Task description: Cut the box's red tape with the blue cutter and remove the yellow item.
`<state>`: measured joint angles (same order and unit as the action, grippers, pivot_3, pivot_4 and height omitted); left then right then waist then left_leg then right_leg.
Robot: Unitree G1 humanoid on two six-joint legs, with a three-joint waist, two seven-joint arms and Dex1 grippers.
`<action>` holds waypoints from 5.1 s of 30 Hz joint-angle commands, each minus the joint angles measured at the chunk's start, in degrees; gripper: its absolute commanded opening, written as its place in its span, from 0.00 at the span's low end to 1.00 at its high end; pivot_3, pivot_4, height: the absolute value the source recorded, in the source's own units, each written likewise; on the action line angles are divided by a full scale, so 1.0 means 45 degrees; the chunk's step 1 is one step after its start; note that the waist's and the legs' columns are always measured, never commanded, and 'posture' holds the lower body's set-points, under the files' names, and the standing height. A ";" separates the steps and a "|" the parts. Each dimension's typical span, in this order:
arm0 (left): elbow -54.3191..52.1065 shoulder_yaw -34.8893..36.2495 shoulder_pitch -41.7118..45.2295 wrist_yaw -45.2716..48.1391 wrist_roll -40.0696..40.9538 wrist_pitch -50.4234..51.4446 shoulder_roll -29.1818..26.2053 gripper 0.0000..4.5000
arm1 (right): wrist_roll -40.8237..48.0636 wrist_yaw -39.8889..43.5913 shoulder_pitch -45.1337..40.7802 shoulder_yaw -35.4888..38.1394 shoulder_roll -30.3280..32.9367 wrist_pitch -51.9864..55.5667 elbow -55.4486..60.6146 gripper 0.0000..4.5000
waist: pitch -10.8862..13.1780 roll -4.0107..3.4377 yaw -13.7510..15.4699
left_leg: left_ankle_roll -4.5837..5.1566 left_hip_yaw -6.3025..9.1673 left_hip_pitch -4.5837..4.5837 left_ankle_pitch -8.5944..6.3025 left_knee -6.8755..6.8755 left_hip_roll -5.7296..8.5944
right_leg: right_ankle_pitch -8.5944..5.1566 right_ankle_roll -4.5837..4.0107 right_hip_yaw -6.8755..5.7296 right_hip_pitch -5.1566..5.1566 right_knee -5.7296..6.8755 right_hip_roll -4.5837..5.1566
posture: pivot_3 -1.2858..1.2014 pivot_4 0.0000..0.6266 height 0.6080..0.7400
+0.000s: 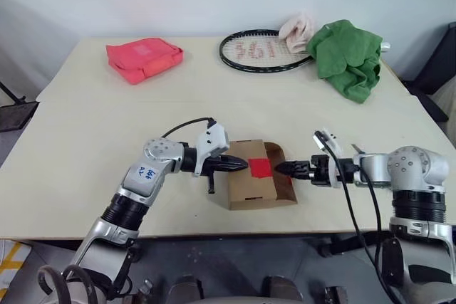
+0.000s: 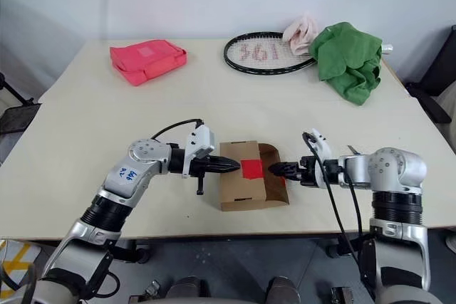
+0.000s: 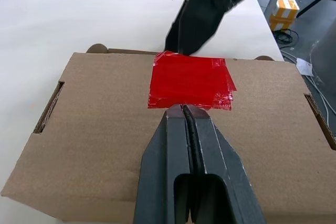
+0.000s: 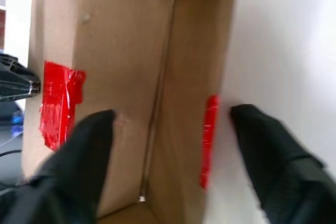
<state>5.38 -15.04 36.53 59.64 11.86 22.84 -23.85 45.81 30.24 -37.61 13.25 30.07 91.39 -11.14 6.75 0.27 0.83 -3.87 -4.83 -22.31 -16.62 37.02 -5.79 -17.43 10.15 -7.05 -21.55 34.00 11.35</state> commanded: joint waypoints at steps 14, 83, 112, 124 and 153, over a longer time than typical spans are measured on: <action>-0.0014 -0.0284 -0.0373 0.0010 -0.0251 0.0183 -0.0190 0.00 | -0.0492 0.1144 0.0098 -0.1436 -0.0401 -0.0765 -0.0259 0.17 | 0.0008 -0.0006 -0.0201 | 0.0000 -0.0003 0.0005 0.0000 -0.0014 -0.0003 | 0.0000 0.0001 0.0000 -0.0003 0.0001 -0.0001 | 0.52 0.24 1.00; 0.1667 0.0318 -0.0417 -0.1022 0.0159 0.0108 0.2931 0.00 | 0.6947 -0.8373 -0.4826 -0.6774 0.7493 0.0247 0.8115 0.01 | 0.0431 0.0083 0.0312 | 0.0037 -0.0066 -0.0248 -0.0025 0.0188 -0.0012 | 0.0088 -0.0015 0.0064 -0.0228 0.0015 0.0010 | 0.52 0.24 1.00; -0.1128 -0.0769 0.1137 -0.1077 0.2220 0.3362 0.2623 0.00 | 0.7408 -0.8986 -0.2917 -0.4601 0.8320 0.0247 0.7683 0.01 | 0.0439 0.0089 0.0194 | 0.0036 -0.0087 -0.0294 -0.0025 0.0181 -0.0010 | 0.0094 -0.0003 0.0055 -0.0269 -0.0003 0.0013 | 0.52 0.24 1.00; -0.1134 -0.0594 0.0956 -0.0494 0.2327 0.3495 0.1292 0.00 | 0.9333 -0.9899 -0.0865 -0.2517 0.9751 0.0174 0.7638 0.01 | 0.0439 0.0089 0.0269 | 0.0038 -0.0086 -0.0292 -0.0026 0.0202 -0.0010 | 0.0094 -0.0004 0.0061 -0.0260 0.0002 0.0014 | 0.52 0.24 1.00; -0.2638 -0.0640 -0.0959 -0.2072 0.2160 0.5462 0.0375 0.00 | 1.1601 -1.3137 -0.1767 -0.6117 0.9948 -0.2079 0.9262 0.01 | 0.0444 0.0109 0.0467 | 0.0048 -0.0086 -0.0294 -0.0032 0.0212 -0.0010 | 0.0096 -0.0006 0.0064 -0.0260 0.0002 0.0016 | 0.52 0.24 1.00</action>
<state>-5.64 -19.00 31.52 51.15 20.71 48.20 -23.89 96.80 -29.34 -44.45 -13.69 75.88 83.10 28.97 8.75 0.76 2.93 -3.65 -5.22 -23.64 -16.77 37.98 -5.83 -17.00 10.12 -6.76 -22.72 34.02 11.42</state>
